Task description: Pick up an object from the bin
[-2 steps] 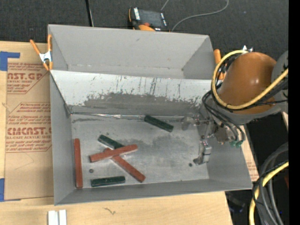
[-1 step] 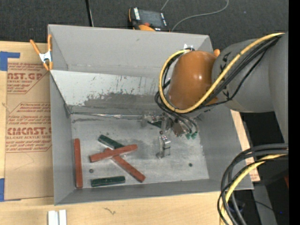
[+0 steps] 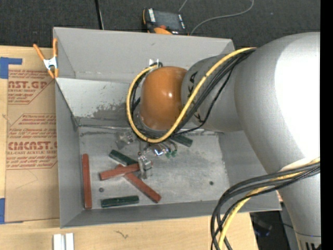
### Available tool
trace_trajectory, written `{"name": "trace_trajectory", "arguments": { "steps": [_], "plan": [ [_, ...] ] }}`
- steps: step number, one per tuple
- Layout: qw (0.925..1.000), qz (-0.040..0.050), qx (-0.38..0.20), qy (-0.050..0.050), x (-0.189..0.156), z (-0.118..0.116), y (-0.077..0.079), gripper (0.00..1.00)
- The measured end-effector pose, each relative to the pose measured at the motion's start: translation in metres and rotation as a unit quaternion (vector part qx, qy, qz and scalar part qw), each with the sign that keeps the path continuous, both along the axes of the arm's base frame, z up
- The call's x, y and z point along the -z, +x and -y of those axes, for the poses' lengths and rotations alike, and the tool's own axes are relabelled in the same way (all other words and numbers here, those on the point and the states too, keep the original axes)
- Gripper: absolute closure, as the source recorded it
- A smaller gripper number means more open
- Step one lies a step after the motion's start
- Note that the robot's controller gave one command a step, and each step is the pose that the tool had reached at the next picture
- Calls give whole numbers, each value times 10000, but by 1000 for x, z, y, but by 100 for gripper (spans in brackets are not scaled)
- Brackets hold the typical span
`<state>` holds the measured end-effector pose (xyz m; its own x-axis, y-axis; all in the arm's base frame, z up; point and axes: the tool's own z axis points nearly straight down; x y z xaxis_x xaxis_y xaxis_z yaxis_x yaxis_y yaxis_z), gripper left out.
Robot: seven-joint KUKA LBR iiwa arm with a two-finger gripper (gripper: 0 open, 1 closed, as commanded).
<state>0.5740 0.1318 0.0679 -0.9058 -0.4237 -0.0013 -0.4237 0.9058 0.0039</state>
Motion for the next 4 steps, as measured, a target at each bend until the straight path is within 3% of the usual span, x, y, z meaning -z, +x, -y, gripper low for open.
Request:
{"name": "trace_trajectory", "arguments": {
  "steps": [1, 2, 3, 4],
  "plan": [
    [9998, 3, -188, -3, -2, -42, -26, 0],
    [9999, 12, -162, -9, -2, -39, -24, 100],
    [9974, 37, -720, -9, -116, -29, -87, 100],
    [9985, 62, -552, -9, -232, -8, -72, 100]
  ]
}}
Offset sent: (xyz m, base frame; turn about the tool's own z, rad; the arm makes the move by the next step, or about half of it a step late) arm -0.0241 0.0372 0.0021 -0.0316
